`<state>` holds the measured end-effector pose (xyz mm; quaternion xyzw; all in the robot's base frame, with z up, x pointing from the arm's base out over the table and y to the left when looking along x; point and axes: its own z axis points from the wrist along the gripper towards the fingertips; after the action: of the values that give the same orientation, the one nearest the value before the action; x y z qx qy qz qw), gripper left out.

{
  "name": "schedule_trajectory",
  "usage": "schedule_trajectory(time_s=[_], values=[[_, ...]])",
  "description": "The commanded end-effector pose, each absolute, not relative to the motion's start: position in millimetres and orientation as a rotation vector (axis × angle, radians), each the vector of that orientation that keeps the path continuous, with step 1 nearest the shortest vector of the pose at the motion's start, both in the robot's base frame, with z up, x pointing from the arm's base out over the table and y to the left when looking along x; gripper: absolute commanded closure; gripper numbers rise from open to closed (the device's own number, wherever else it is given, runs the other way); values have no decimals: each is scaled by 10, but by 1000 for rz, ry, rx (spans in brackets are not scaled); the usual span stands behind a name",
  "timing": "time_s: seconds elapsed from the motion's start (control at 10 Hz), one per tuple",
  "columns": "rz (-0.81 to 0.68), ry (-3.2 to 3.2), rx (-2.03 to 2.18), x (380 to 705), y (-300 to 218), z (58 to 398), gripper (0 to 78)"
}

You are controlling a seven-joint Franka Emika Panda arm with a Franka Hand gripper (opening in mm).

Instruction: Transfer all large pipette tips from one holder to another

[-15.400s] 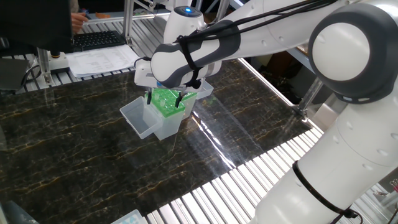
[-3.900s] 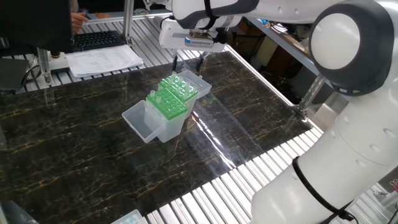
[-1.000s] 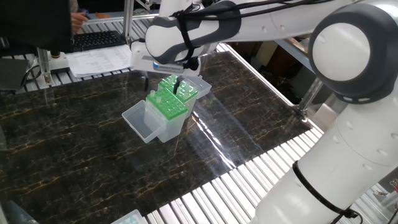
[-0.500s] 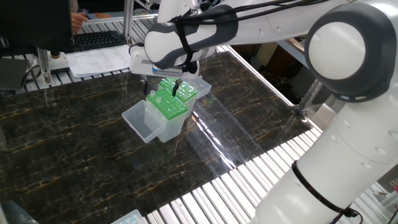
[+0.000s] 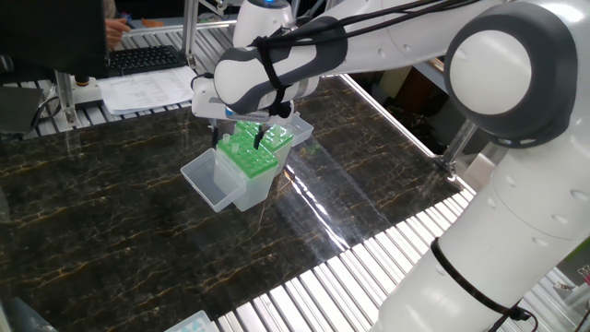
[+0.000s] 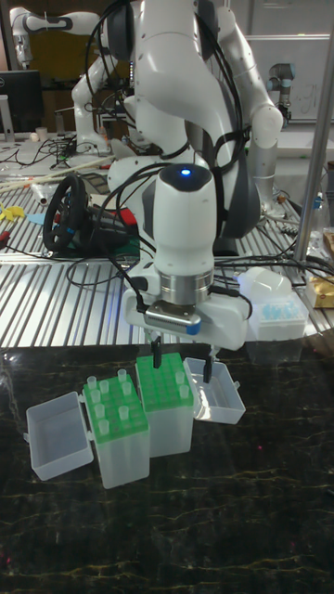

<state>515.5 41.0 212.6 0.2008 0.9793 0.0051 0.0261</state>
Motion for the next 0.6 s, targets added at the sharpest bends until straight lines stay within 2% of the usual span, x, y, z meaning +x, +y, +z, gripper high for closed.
schedule_trajectory(time_s=[0.1,0.6], values=[[27,3016,620,5155,410,2056,2],[27,3016,613,5142,407,2013,2]])
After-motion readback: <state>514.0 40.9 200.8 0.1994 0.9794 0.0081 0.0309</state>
